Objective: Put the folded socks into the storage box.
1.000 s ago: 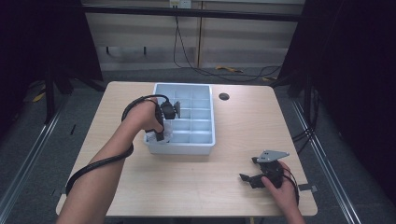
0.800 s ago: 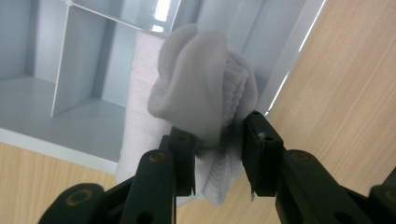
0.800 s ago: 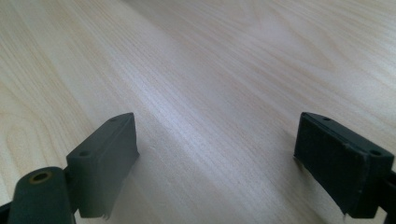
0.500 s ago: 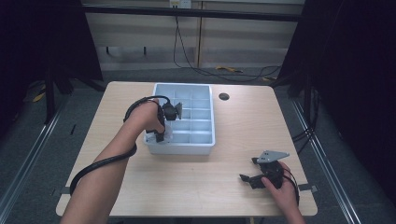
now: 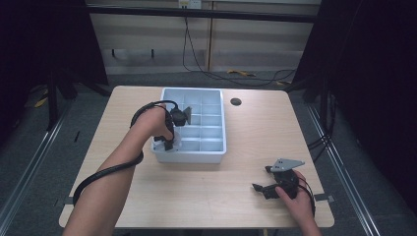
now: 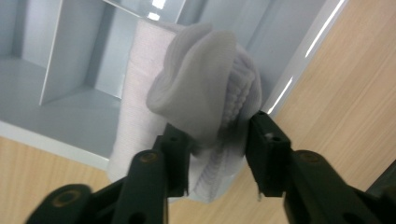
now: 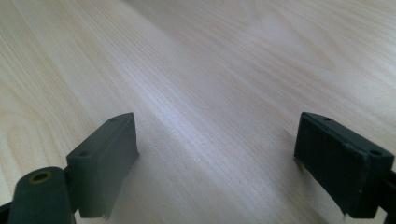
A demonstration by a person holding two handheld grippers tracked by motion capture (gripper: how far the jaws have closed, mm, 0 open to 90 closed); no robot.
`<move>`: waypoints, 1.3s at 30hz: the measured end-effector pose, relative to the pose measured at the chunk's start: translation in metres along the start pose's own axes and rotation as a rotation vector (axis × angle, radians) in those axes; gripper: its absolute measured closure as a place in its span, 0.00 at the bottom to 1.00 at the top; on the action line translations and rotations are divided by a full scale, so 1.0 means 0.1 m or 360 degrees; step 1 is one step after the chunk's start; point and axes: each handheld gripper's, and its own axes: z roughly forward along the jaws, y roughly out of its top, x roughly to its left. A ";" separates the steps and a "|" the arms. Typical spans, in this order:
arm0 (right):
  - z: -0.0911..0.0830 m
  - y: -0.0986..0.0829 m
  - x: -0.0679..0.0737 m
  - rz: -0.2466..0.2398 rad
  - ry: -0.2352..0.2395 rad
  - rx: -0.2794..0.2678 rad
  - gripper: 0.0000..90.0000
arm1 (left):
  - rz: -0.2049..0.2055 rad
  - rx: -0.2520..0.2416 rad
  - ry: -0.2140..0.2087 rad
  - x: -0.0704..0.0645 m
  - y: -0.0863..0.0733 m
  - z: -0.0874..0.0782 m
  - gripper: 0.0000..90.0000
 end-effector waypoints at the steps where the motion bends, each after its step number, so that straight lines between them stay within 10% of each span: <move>1: 0.00 0.00 0.00 0.0000 0.0000 0.0000 0.14 | 0.0014 0.0000 0.0006 0.00 0.00 -0.02 0.67; 25: 0.00 0.00 0.00 0.0000 0.0000 0.0000 0.14 | -0.0145 -0.0168 0.0048 -0.01 -0.04 -0.49 0.51; 39: 0.00 0.00 0.00 0.0000 0.0001 0.0002 0.14 | -0.0285 -0.0213 0.0050 0.11 -0.04 -0.52 0.63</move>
